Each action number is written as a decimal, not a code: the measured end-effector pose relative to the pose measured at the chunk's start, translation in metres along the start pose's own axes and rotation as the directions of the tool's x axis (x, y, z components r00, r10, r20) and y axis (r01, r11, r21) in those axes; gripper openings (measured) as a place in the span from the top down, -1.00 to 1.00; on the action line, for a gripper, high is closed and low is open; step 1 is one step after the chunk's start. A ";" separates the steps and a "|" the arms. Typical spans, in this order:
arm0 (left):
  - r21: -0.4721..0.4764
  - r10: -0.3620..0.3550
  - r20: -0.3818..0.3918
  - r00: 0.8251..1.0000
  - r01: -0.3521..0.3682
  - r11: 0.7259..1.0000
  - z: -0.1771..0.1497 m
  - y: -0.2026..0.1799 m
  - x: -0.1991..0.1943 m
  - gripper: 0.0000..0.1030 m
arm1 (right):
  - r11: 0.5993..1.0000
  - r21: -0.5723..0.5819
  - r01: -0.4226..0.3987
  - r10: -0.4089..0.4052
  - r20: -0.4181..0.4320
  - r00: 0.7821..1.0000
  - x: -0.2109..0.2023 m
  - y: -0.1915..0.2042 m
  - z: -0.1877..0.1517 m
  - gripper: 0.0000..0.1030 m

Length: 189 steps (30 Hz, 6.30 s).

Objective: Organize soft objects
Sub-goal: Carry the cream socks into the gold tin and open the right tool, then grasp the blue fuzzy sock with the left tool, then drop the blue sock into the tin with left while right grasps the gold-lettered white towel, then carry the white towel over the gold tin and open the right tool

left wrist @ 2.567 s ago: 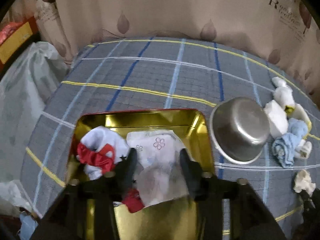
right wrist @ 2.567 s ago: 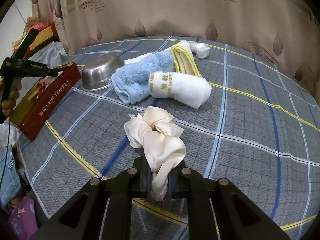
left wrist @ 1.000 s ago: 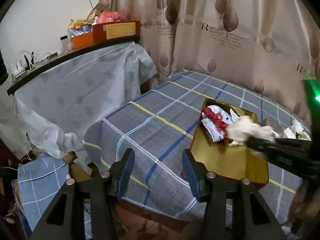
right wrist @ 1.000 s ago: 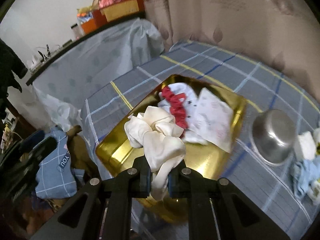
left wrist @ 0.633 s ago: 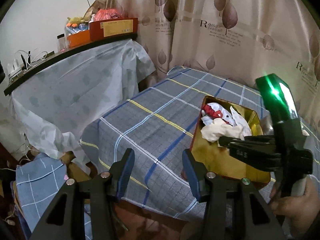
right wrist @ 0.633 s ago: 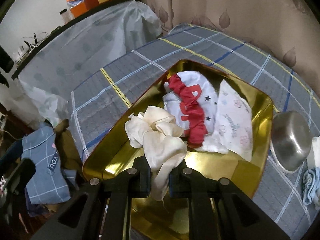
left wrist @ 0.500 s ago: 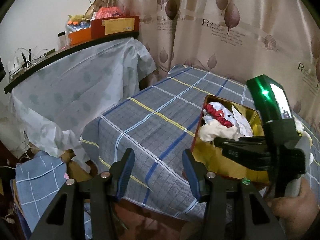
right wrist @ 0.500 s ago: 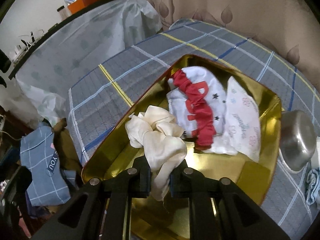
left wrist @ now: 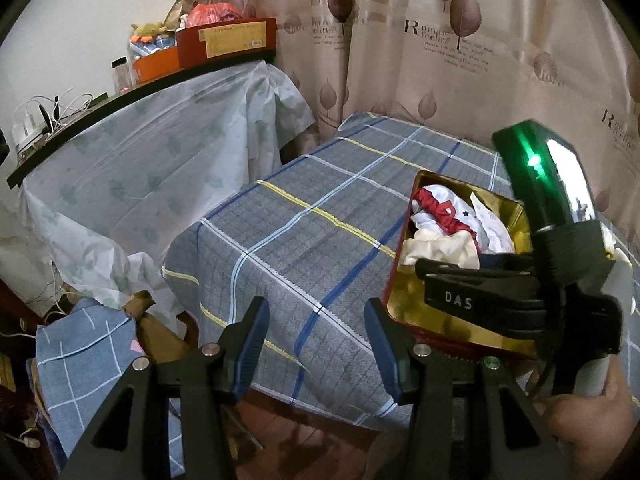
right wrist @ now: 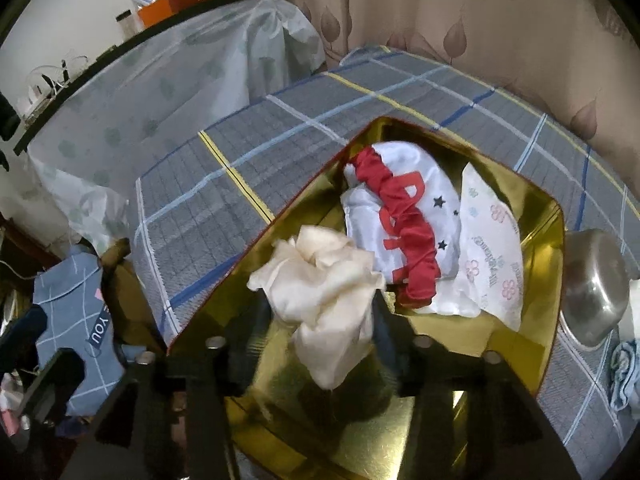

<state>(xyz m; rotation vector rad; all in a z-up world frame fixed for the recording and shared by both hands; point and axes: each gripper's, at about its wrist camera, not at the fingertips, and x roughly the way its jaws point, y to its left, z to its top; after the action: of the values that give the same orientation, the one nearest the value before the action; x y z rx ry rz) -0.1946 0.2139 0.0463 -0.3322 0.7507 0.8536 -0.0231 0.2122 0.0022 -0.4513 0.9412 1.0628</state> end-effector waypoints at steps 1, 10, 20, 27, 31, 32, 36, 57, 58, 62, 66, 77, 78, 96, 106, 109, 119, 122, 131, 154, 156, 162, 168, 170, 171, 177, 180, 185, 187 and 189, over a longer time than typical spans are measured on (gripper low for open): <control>0.006 0.006 -0.001 1.000 -0.006 1.000 0.000 -0.001 0.001 0.02 | 1.000 0.001 -0.004 0.004 0.020 1.000 -0.005 -0.001 0.000 -0.37; 0.014 0.031 0.002 1.000 -0.031 0.999 -0.001 0.000 0.000 0.02 | 0.996 0.085 -0.042 0.026 0.188 0.982 -0.055 -0.026 -0.012 -0.68; 0.064 0.044 0.020 0.999 -0.045 0.997 -0.004 -0.009 -0.003 0.02 | 0.947 0.241 0.213 -0.264 0.201 0.943 -0.109 -0.121 -0.126 -0.75; 0.135 0.013 0.045 0.999 -0.019 0.991 -0.010 -0.028 -0.012 0.02 | 0.783 0.339 0.521 -0.563 0.029 0.826 -0.150 -0.232 -0.213 -0.86; 0.231 -0.049 0.057 0.997 0.035 0.972 -0.019 -0.055 -0.023 0.02 | 0.701 0.365 0.613 -0.642 -0.053 0.765 -0.164 -0.287 -0.247 -0.92; 0.265 -0.081 0.058 0.995 0.063 0.962 -0.023 -0.065 -0.027 0.02 | 0.687 0.375 0.622 -0.647 -0.074 0.759 -0.165 -0.299 -0.253 -0.92; 0.409 -0.196 0.039 0.980 0.164 0.898 -0.036 -0.105 -0.040 0.02 | 0.689 0.492 0.532 -0.583 -0.059 0.810 -0.178 -0.330 -0.266 -0.92; 0.750 -0.511 -0.324 0.796 0.545 0.374 0.013 -0.368 0.003 0.01 | 0.787 0.456 0.416 -0.451 -0.033 0.892 -0.159 -0.329 -0.266 -0.98; 0.757 -0.502 -0.353 0.789 0.557 0.343 0.014 -0.379 0.009 0.01 | 0.790 0.458 0.408 -0.449 -0.023 0.893 -0.161 -0.328 -0.267 -0.98; 0.768 -0.469 -0.438 0.767 0.590 0.248 0.017 -0.417 0.032 0.01 | 0.791 0.472 0.389 -0.439 -0.005 0.899 -0.164 -0.329 -0.269 -0.98; 0.743 -0.437 -0.530 0.727 0.646 0.173 0.017 -0.442 0.049 0.01 | 0.798 0.471 0.377 -0.431 0.008 0.902 -0.166 -0.328 -0.268 -0.98; 0.743 -0.373 -0.542 0.753 0.637 0.207 0.011 -0.474 0.085 0.08 | 0.798 0.479 0.365 -0.424 0.017 0.905 -0.166 -0.329 -0.267 -0.98; 0.749 -0.390 -0.524 0.757 0.628 0.212 0.011 -0.472 0.083 0.56 | 0.797 0.483 0.363 -0.423 0.017 0.906 -0.167 -0.330 -0.267 -0.98; 0.383 -0.539 -0.381 0.751 0.659 0.648 -0.032 -0.286 -0.001 0.70 | 0.814 0.446 0.372 -0.445 0.068 0.893 -0.172 -0.318 -0.266 -0.98; 0.311 -0.608 -0.352 0.712 0.701 0.641 -0.033 -0.234 -0.035 0.70 | 0.891 0.346 0.294 -0.341 0.083 0.936 -0.144 -0.301 -0.207 -0.99; 0.295 -0.628 -0.335 0.702 0.711 0.638 -0.031 -0.228 -0.040 0.70 | 0.892 0.346 0.290 -0.330 0.061 0.942 -0.133 -0.305 -0.192 -0.99; 0.270 -0.645 -0.316 0.696 0.718 0.642 -0.020 -0.209 -0.045 0.69 | 0.865 0.379 0.329 -0.326 -0.076 0.942 -0.094 -0.330 -0.170 -0.98; 0.246 -0.647 -0.302 0.701 0.712 0.657 -0.016 -0.199 -0.045 0.69 | 0.871 0.396 0.291 -0.311 -0.013 0.950 -0.099 -0.329 -0.177 -0.45; 0.160 -0.597 -0.158 0.787 0.617 0.771 0.018 -0.126 -0.048 0.65 | 0.897 0.365 0.249 -0.299 0.086 0.950 -0.126 -0.286 -0.206 0.26; 0.280 -0.411 -0.219 0.885 0.461 0.842 0.043 -0.156 0.063 0.62 | 0.905 0.338 0.258 -0.303 0.088 0.949 -0.125 -0.267 -0.211 0.26; 0.289 -0.393 -0.233 0.890 0.449 0.846 0.044 -0.162 0.072 0.45 | 0.906 0.336 0.258 -0.302 0.083 0.950 -0.123 -0.267 -0.210 0.26; 0.300 -0.363 -0.190 0.912 0.406 0.863 0.051 -0.162 0.071 0.04 | 0.905 0.340 0.257 -0.300 0.079 0.951 -0.121 -0.268 -0.210 0.26; 0.286 -0.389 -0.111 0.914 0.405 0.868 0.062 -0.151 0.043 0.03 | 0.899 0.360 0.250 -0.297 0.082 0.951 -0.121 -0.272 -0.210 0.26; 0.282 -0.392 -0.089 0.916 0.400 0.872 0.060 -0.146 0.030 0.02 | 0.899 0.363 0.246 -0.294 0.083 0.952 -0.122 -0.272 -0.211 0.26; 0.287 -0.389 -0.076 0.918 0.394 0.873 0.058 -0.144 0.024 0.02 | 0.899 0.365 0.244 -0.292 0.082 0.953 -0.121 -0.273 -0.211 0.26; 0.299 -0.305 0.004 0.952 0.290 0.909 0.032 -0.125 -0.011 0.00 | 0.899 0.366 0.242 -0.291 0.083 0.953 -0.121 -0.273 -0.211 0.26; 0.273 -0.235 0.026 0.972 0.219 0.937 0.016 -0.107 -0.018 -0.03 | 0.900 0.359 0.245 -0.291 0.079 0.953 -0.121 -0.272 -0.211 0.26; 0.220 -0.105 0.086 0.991 0.084 0.972 0.001 -0.073 -0.028 -0.02 | 0.908 0.331 0.258 -0.292 0.058 0.955 -0.121 -0.264 -0.208 0.26; 0.189 -0.085 0.093 0.992 0.066 0.980 0.000 -0.059 -0.029 -0.03 | 0.912 0.332 0.240 -0.275 0.063 0.959 -0.124 -0.256 -0.205 0.26; 0.159 -0.064 0.098 0.993 0.048 0.986 -0.001 -0.045 -0.029 -0.03 | 0.921 0.312 0.233 -0.268 0.076 0.960 -0.126 -0.243 -0.197 0.26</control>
<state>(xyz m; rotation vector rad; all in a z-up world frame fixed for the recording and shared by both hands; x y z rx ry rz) -0.1726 0.1691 0.0648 -0.1674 0.7044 0.7480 0.0867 -0.1056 -0.0289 -0.2450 0.8950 0.6901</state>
